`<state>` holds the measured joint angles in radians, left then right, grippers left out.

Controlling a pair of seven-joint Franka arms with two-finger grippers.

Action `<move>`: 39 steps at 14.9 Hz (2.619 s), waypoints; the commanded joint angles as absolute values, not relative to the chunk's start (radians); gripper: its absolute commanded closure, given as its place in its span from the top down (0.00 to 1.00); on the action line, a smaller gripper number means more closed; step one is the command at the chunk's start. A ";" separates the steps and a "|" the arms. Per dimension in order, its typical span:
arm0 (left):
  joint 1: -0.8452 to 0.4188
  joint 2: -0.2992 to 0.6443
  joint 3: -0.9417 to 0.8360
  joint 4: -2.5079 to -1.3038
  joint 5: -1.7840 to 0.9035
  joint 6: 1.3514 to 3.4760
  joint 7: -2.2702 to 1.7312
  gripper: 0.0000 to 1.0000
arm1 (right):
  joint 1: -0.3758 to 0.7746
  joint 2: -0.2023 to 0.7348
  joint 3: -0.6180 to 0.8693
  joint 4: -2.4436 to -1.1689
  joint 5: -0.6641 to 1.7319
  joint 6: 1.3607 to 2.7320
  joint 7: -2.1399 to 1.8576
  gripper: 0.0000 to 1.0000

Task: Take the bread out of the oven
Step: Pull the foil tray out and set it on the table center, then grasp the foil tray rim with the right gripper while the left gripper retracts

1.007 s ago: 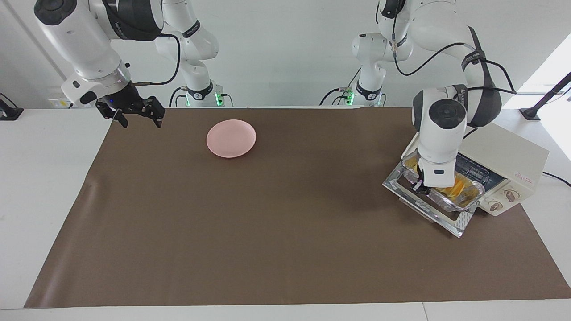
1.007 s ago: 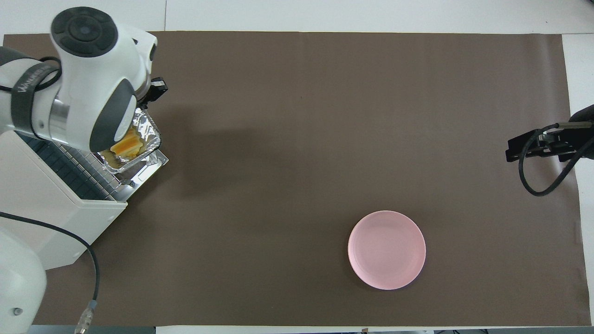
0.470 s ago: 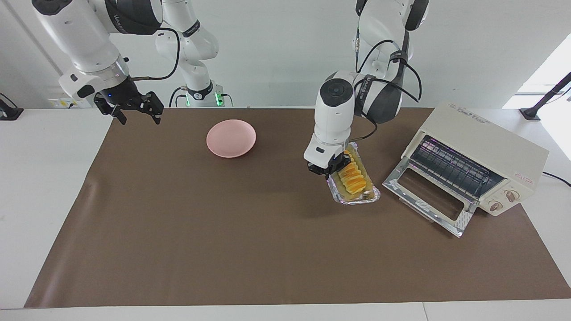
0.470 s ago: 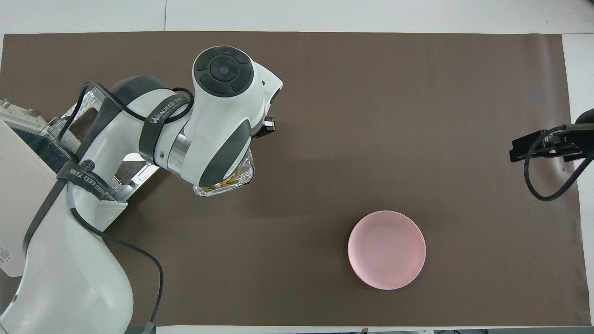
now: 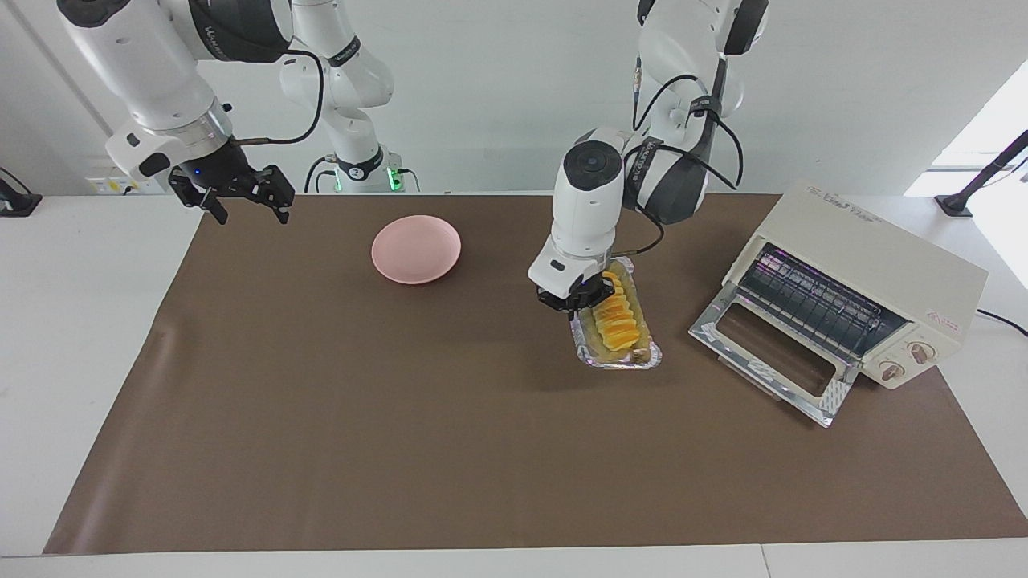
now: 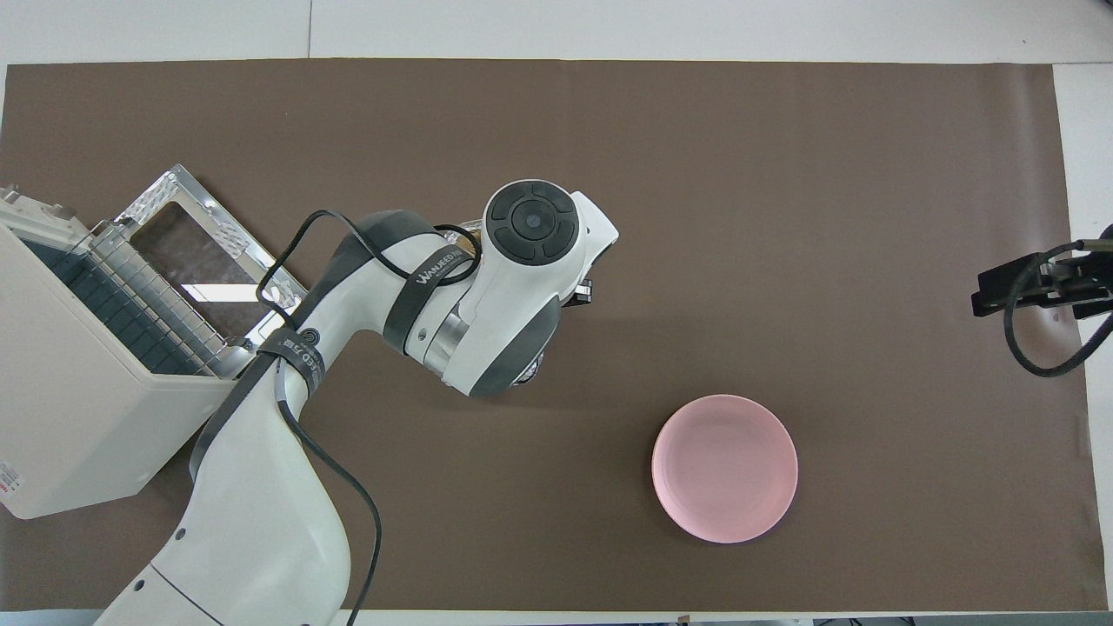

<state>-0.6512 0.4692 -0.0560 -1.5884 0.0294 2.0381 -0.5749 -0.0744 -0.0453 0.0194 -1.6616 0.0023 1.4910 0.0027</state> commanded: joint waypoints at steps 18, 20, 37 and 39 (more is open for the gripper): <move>-0.184 0.040 -0.028 -1.552 -0.022 1.404 -0.235 1.00 | 0.431 0.208 0.063 -1.747 0.086 2.011 0.330 1.00; -0.121 -0.036 -0.038 -1.601 -0.023 1.385 -0.183 1.00 | 0.475 0.256 0.063 -1.740 0.086 2.069 0.365 1.00; -0.077 -0.023 -0.035 -1.643 -0.018 1.358 -0.064 1.00 | 0.524 0.440 0.064 -1.758 0.103 2.309 0.511 1.00; -0.081 -0.035 -0.035 -1.664 -0.018 1.359 -0.057 1.00 | 0.537 0.439 0.063 -1.750 0.175 2.312 0.520 1.00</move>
<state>-0.0863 0.0043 -0.0290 -1.6091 -0.0094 1.3299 -0.0756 0.5209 0.4418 0.0616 -1.7535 0.1256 2.2942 0.4917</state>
